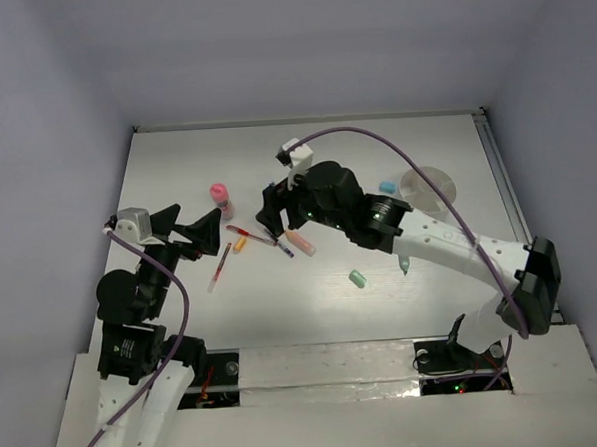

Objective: Sort the stationery into containers
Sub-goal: Pick up the stationery from the center of the board.

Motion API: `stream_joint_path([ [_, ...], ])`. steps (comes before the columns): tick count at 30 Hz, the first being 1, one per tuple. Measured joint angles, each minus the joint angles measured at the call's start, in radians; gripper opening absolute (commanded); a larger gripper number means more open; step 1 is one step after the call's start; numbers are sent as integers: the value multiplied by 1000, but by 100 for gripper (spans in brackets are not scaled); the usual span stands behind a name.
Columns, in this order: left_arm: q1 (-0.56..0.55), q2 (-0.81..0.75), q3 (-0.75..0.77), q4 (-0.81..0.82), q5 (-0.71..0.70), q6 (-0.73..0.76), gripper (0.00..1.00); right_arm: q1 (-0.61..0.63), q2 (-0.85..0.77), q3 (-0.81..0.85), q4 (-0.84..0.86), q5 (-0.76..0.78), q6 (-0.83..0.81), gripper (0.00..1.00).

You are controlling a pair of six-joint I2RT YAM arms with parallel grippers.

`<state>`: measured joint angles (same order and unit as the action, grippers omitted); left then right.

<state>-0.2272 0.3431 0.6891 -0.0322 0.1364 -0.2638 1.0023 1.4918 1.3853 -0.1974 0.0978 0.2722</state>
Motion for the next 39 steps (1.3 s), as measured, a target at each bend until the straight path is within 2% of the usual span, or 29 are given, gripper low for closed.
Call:
stream_joint_path([
  [6, 0, -44, 0, -51, -135, -8, 99, 1, 185, 146, -55, 27, -49, 79],
  [14, 0, -143, 31, -107, -422, -50, 99, 0, 452, 535, -177, 41, -111, 97],
  [23, 0, -145, 34, -127, -497, -72, 99, -34, 797, 1011, -344, 47, -122, 100],
  [30, 0, -145, 34, -129, -490, -77, 99, -82, 901, 1043, -385, 43, -123, 100],
  [39, 0, -145, 34, -129, -473, -78, 99, -90, 974, 1058, -310, -51, -124, 99],
])
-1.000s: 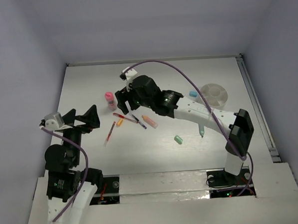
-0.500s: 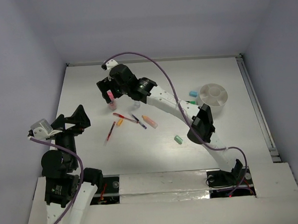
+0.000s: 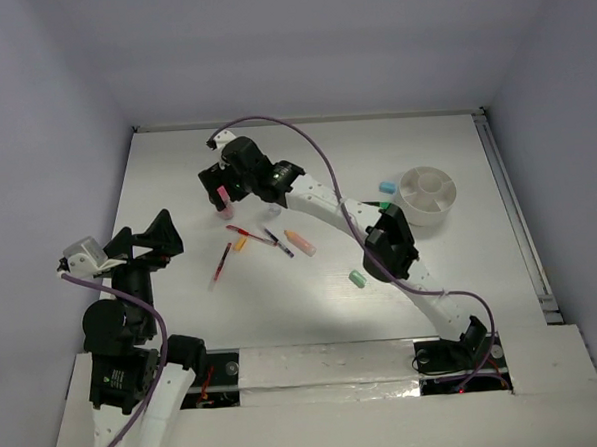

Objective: Sort the stationery into containers
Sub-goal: Pick up the stationery from the center of the board.

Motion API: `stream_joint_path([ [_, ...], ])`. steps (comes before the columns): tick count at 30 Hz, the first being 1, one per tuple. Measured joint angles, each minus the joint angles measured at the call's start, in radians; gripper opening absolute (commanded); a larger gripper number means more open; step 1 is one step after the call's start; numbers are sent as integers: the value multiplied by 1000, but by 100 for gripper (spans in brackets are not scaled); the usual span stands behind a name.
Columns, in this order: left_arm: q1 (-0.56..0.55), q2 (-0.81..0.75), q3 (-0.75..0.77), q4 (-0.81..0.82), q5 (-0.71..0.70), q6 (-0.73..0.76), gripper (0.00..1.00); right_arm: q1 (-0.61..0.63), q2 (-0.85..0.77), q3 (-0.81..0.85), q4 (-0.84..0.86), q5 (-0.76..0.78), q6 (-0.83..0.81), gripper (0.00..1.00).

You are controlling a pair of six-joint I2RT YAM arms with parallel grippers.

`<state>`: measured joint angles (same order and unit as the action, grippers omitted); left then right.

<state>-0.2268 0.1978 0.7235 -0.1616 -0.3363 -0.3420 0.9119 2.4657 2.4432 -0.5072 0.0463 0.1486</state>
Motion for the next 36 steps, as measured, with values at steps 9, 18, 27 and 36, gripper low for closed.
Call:
stream_joint_path([
  [9, 0, 0, 0, 1, 27, -1, 99, 3, 93, 20, 90, -16, -3, 92],
  [18, 0, 0, 0, 1, 48, -1, 99, 4, 124, 47, 186, -2, -11, 77],
  [27, 0, -6, 0, 1, 49, 0, 99, 4, 136, 47, 206, 1, -11, 50],
  [36, 0, -10, 0, 1, 49, 0, 99, 5, 133, 14, 273, 16, -9, 18],
])
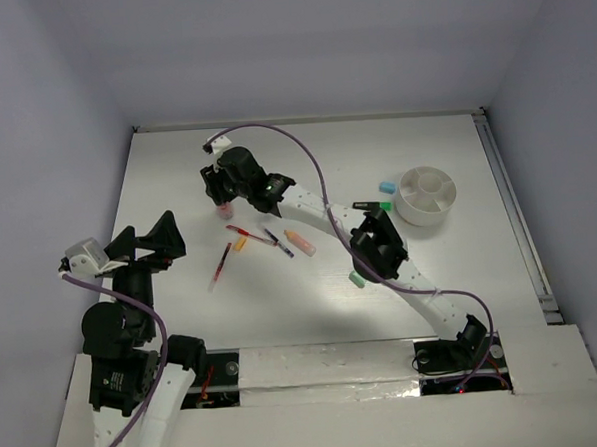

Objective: Sort the stationery into containers
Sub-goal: Pick up the stationery from the center of the board, then place the stationery in the storage box.

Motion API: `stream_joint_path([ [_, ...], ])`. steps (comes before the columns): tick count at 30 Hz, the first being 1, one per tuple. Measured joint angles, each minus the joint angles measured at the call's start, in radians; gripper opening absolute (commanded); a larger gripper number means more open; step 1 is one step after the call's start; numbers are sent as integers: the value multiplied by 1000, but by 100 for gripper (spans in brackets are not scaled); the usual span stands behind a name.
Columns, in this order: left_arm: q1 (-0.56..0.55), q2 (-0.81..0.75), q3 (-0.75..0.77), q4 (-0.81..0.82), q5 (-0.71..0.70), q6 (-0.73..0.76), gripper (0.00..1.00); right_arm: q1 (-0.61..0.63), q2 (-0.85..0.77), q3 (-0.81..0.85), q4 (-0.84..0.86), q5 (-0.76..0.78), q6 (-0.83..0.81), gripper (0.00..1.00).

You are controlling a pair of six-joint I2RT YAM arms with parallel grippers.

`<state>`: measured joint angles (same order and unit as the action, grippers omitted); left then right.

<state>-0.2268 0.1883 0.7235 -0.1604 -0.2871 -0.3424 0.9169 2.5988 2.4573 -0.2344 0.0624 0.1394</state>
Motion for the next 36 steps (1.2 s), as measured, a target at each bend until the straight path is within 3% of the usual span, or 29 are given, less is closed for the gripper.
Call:
stream_joint_path([
  [13, 0, -9, 0, 2, 1, 0, 99, 2, -212, -169, 73, -6, 79, 11],
  [16, 0, -10, 0, 2, 3, 0, 99, 3, -348, -235, 95, 19, 69, 11],
  [24, 0, -34, -2, 9, 41, 3, 99, -24, -881, -621, 212, 195, -58, 11],
  [29, 0, -48, -5, 18, 80, 8, 99, -195, -1179, -912, 212, 288, -79, 12],
  [36, 0, -55, -6, 26, 105, 11, 99, -551, -1423, -1186, 129, 402, -48, 12],
])
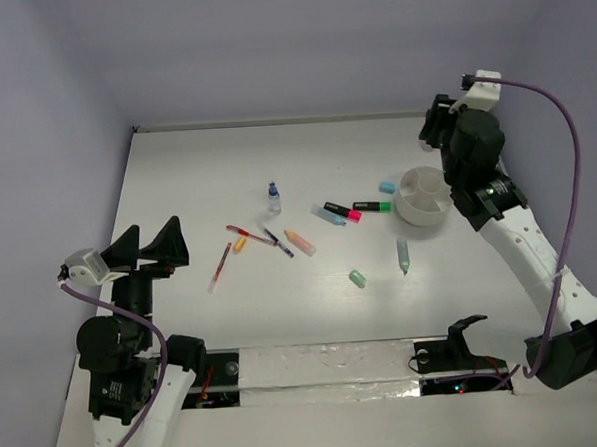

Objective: Sort the stationery into containers
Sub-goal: Place the stationery in the storage box.

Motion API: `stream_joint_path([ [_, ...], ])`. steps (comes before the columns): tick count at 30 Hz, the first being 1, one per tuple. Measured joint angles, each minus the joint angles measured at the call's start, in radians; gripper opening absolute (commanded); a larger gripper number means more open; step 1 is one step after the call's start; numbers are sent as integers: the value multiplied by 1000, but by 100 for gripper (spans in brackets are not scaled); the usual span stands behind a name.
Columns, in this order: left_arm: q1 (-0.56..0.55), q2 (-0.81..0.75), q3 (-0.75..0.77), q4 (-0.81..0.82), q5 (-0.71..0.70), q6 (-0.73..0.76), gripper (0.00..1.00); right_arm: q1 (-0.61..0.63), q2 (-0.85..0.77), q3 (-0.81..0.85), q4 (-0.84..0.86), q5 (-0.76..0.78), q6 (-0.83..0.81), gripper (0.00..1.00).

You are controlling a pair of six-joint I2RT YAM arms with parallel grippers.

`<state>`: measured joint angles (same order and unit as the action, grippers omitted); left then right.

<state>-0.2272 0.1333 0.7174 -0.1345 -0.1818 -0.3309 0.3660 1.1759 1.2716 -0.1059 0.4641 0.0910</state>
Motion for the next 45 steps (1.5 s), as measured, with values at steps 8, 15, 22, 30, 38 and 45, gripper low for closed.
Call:
stream_joint_path([
  [8, -1, -1, -4, 5, 13, 0, 99, -171, 23, -64, -12, 11, 52, 12],
  [15, -7, -4, -4, 5, 17, 0, 99, -263, 75, -157, -22, -58, 123, 12],
  [22, -7, -7, -4, 8, 17, 1, 99, -265, 77, -221, 9, -113, 185, 12],
  [30, -7, -7, -4, 10, 18, 1, 99, -267, 76, -307, 25, -135, 221, 12],
  [38, -7, -7, -4, 11, 18, 1, 99, -267, 76, -373, 71, -148, 239, 39],
  [45, -7, -7, -4, 11, 17, 0, 99, -267, 77, -390, 80, -169, 259, 72],
])
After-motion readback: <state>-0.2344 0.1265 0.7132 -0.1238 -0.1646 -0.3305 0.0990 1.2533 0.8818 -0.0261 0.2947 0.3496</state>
